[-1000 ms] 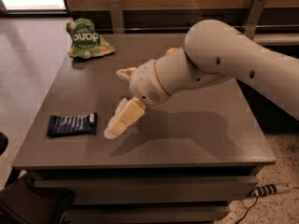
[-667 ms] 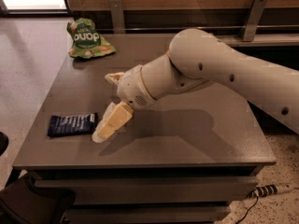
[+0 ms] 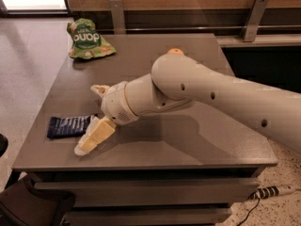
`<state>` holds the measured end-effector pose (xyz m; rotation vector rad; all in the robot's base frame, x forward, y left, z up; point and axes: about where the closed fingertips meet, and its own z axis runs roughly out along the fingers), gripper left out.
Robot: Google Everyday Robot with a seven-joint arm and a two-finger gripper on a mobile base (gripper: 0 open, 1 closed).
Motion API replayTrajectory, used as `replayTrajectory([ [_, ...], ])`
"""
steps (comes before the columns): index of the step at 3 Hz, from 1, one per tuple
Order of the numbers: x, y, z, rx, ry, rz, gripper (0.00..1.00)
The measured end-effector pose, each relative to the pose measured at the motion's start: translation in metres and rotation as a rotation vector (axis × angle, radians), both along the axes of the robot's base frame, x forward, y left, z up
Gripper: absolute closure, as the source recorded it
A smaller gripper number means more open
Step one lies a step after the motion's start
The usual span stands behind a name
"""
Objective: Move rxbar blueberry near green rice chip bag
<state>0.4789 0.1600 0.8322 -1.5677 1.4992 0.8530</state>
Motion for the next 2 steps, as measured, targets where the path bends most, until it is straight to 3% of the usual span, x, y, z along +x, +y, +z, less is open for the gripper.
replayTrajectory([
  [1,-0.002,0.006,-0.018,0.013,0.009,-0.012,0.15],
  [2,-0.002,0.011,-0.029,0.017,0.021,-0.009,0.39],
])
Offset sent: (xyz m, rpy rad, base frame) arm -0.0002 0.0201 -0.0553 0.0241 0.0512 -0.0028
